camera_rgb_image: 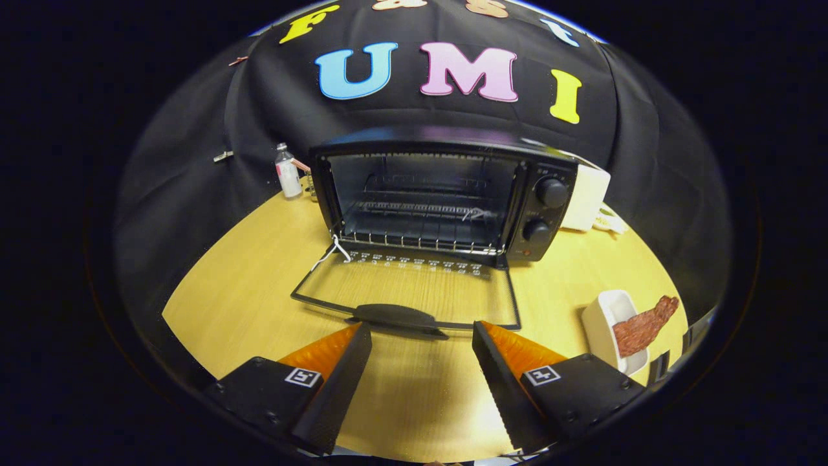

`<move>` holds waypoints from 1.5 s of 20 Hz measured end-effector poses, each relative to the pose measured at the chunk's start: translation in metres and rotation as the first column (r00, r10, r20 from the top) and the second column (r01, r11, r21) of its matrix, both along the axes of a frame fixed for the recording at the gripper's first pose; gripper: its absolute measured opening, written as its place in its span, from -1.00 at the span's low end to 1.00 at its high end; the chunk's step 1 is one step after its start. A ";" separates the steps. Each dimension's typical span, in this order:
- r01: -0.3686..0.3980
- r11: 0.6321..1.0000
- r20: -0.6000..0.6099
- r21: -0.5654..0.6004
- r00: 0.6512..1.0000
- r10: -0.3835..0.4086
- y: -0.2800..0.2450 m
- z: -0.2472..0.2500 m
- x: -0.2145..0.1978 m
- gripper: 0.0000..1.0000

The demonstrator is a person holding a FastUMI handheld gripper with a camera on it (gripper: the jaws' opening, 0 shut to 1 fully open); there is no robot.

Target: Open the toaster oven, put the food inside, and close the toaster oven door.

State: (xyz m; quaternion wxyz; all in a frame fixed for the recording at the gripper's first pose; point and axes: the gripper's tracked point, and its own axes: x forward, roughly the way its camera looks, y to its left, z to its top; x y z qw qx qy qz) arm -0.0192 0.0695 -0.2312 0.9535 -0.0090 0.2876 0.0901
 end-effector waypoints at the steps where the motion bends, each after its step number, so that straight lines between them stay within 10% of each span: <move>1: -0.002 1.000 0.020 0.002 1.000 0.002 -0.009 0.016 0.001 0.95; 13: 0.122 0.980 0.166 0.157 0.975 -0.148 -0.194 0.130 0.058 0.95; 20: 0.219 0.947 -0.111 0.236 0.974 -0.198 -0.289 0.065 0.066 0.97; 30: 0.139 0.930 -0.432 0.340 0.902 0.023 -0.299 -0.021 0.023 0.97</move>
